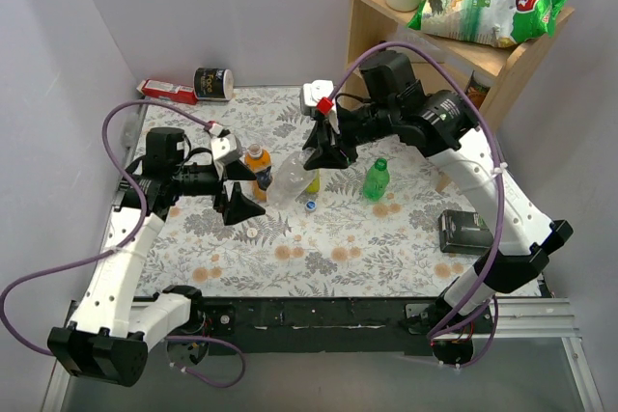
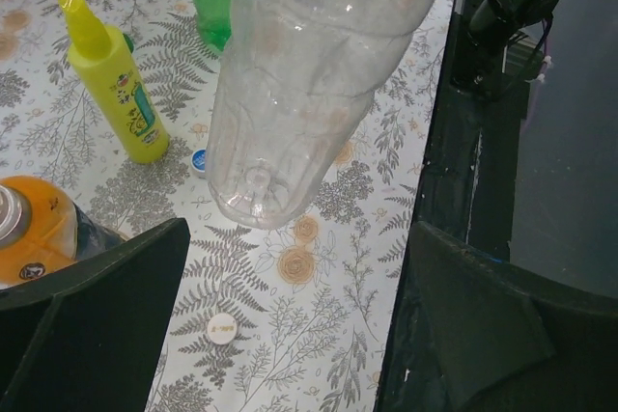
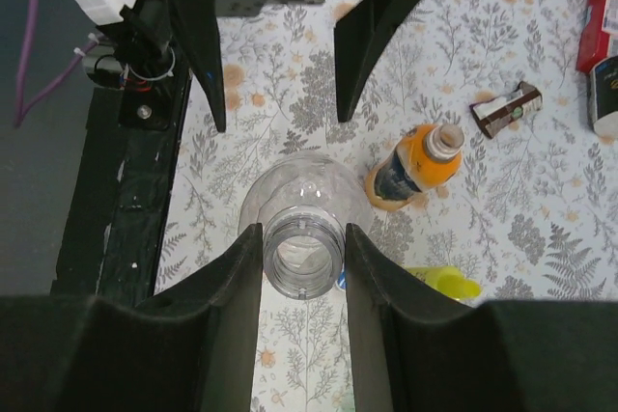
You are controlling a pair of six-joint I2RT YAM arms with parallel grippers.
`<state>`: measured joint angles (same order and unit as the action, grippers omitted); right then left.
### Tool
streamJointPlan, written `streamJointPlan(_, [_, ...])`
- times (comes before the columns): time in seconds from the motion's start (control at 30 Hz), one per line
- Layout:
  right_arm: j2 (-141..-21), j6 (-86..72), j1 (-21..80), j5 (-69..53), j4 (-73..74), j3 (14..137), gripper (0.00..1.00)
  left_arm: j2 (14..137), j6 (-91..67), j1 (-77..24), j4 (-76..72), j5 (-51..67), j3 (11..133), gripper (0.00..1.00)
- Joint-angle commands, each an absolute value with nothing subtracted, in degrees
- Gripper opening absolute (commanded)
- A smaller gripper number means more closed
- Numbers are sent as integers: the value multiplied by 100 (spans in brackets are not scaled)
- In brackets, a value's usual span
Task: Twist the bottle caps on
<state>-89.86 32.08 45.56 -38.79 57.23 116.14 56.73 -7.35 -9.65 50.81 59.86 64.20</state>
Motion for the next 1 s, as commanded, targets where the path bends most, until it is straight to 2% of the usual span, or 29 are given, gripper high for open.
streamJointPlan(0.0, [-9035, 3199, 4562, -4324, 5810, 12041, 1, 5862, -940, -1238, 4632, 6310, 6653, 98])
streamJointPlan(0.13, [-8965, 3542, 4562, -4553, 5854, 12067, 1, 6134, -853, -1791, 4501, 6241, 6724, 98])
streamJointPlan(0.6, [-9027, 3612, 4570, -4808, 5775, 12174, 1, 6741, -747, -2584, 3656, 5924, 6609, 98])
streamJointPlan(0.7, [-8974, 3586, 4562, -4808, 5687, 12041, 1, 6741, -677, -2593, 3612, 5924, 6601, 89])
streamJointPlan(0.73, [-8965, 3586, 4562, -4808, 5695, 11980, 1, 6733, -668, -2593, 3604, 5933, 6592, 82])
streamJointPlan(0.87, [-8877, 3560, 4562, -4694, 5503, 11682, 1, 6689, -773, -2593, 3586, 5837, 6566, 66])
streamJointPlan(0.9, [-8773, 3438, 4562, -4476, 5406, 11568, 4, 6654, -834, -2593, 3534, 5775, 6539, 64])
streamJointPlan(0.93, [-8702, 3350, 4562, -4300, 5144, 11323, 18, 6610, -1000, -2593, 3490, 5705, 6469, 62])
streamJointPlan(0.97, [-8623, 3270, 4562, -4115, 5011, 11181, 27, 6461, -1072, -2584, 3454, 5617, 6425, 57])
